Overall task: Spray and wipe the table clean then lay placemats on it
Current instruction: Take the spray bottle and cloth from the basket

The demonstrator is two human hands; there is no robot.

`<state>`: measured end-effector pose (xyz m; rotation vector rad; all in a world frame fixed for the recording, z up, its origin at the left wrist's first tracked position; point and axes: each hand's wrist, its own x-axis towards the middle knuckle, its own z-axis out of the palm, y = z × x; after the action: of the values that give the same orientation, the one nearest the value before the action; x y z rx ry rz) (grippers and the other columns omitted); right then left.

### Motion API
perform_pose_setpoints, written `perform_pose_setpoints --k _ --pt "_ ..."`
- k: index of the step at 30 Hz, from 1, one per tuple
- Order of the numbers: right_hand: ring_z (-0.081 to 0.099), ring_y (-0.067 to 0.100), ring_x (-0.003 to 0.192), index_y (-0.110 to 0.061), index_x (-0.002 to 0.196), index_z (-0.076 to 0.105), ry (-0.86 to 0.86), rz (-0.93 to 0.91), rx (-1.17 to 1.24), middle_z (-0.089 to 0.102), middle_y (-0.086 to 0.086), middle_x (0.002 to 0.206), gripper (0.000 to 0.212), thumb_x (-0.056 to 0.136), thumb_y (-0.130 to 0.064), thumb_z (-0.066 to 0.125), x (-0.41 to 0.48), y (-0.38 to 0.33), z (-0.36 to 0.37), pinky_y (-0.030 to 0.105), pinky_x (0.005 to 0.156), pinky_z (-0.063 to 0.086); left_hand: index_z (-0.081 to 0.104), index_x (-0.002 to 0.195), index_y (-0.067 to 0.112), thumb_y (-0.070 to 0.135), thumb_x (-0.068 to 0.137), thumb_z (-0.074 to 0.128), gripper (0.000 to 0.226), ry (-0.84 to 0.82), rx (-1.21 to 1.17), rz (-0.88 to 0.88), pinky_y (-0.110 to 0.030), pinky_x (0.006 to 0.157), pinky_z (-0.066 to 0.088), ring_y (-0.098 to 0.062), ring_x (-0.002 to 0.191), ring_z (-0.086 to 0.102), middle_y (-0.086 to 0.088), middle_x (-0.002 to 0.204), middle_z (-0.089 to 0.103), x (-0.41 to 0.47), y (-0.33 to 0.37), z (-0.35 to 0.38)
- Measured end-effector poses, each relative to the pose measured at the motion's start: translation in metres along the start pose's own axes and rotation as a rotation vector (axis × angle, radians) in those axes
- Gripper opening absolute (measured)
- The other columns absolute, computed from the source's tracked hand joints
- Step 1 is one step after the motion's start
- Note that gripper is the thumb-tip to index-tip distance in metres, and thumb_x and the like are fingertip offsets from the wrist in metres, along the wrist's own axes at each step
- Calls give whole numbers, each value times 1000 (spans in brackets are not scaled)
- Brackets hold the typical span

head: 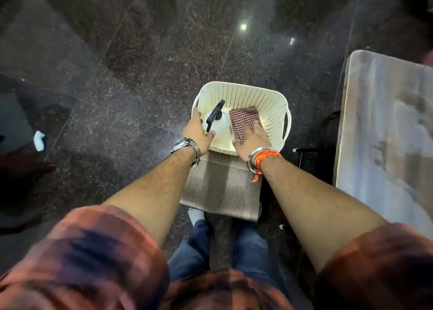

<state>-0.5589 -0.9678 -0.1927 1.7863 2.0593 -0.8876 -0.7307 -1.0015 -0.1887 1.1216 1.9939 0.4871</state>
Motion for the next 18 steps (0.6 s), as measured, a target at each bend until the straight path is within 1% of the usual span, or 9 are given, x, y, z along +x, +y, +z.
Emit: perform_pose_setpoints --k 2,4,6,8,9,11,14,16,18 --pt "6 30 147 -28 150 25 -61 3 15 -4 7 161 63 94 -46 45 20 -1 1 44 119 12 28 156 15 21 86 76 85 42 -72 -18 -39 112 41 -25 135 50 -5 155 44 12 1 14" --pt "9 31 147 -32 148 31 -119 19 37 -4 6 161 59 93 -45 47 36 -1 4 46 118 17 43 148 18 25 82 80 76 76 -140 -21 -32 106 45 -22 123 58 -1 140 59 19 4 27" --pt "12 34 146 -34 146 35 -169 31 58 -5 7 161 55 93 -42 49 50 0 4 46 117 20 58 134 15 16 82 79 56 150 -227 6 -13 93 44 -16 108 63 4 119 68 29 9 37" --pt "16 36 145 -34 143 39 -203 24 60 -5 8 161 52 92 -39 49 62 2 5 46 116 24 66 121 6 -3 84 71 38 229 -338 -8 1 78 40 -13 96 61 -1 107 68 39 16 37" --pt "18 37 144 -35 142 41 -215 19 55 -6 8 161 51 92 -39 49 65 4 6 46 116 26 69 116 2 -11 84 67 35 223 -387 -19 2 75 41 -12 91 62 -5 103 69 44 17 35" --pt "22 38 143 -37 138 46 -235 14 54 -5 6 161 47 91 -37 49 74 9 8 48 114 29 73 109 2 -23 79 63 40 98 -423 0 -4 70 48 -6 79 65 -7 92 70 56 16 25" --pt "22 38 142 -36 133 52 -260 19 45 -3 8 161 41 92 -35 48 82 15 9 48 114 29 74 101 9 -26 73 68 44 -107 -352 -1 -11 70 51 -6 79 65 -1 86 70 75 18 10" --pt "24 38 141 -37 130 54 -268 25 36 -2 9 161 39 92 -32 49 86 18 9 47 113 29 69 94 13 -21 64 77 45 -35 -381 -43 -15 73 51 -11 83 63 -3 91 67 81 24 12" --pt "22 38 141 -37 130 55 -294 47 51 -4 9 161 40 91 -28 50 87 18 11 47 114 28 58 95 18 -12 57 82 54 127 -471 -96 -13 74 48 -11 86 59 0 96 61 74 30 24"
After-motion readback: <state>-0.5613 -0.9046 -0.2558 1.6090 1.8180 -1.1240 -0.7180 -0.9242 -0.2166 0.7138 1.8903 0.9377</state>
